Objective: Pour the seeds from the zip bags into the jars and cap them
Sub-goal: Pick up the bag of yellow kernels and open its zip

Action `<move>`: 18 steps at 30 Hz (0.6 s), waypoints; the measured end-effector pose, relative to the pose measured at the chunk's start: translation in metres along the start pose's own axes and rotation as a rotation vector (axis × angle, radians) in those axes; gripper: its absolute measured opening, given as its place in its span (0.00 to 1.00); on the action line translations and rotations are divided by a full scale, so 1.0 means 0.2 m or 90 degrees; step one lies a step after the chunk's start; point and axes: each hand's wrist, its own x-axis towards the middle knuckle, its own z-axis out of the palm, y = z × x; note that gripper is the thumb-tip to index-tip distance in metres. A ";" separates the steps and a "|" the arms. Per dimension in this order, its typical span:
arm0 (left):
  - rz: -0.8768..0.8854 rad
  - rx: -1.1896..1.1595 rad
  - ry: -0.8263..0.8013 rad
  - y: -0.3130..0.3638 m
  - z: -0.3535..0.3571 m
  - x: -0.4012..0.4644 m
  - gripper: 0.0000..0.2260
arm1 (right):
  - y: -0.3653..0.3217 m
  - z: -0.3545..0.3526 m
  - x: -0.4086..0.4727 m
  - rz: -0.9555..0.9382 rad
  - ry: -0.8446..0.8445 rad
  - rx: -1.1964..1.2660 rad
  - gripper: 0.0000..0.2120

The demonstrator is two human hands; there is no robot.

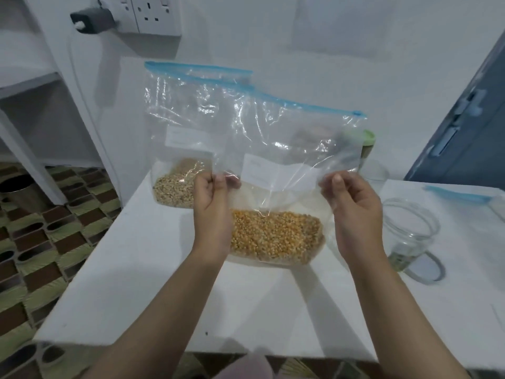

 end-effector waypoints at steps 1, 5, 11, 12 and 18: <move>0.004 0.005 -0.004 -0.01 0.02 -0.04 0.08 | -0.01 -0.05 -0.01 0.006 -0.005 0.001 0.08; -0.009 0.015 0.012 -0.10 0.08 -0.18 0.09 | 0.00 -0.20 -0.05 0.039 -0.021 -0.016 0.10; 0.001 0.031 0.065 -0.21 0.11 -0.34 0.08 | 0.05 -0.32 -0.13 0.091 -0.074 -0.068 0.08; 0.003 0.037 0.075 -0.21 0.12 -0.35 0.08 | 0.04 -0.32 -0.14 0.099 -0.075 -0.064 0.07; -0.097 0.075 0.113 -0.13 0.10 -0.28 0.14 | -0.10 -0.26 -0.06 0.299 -0.078 0.019 0.05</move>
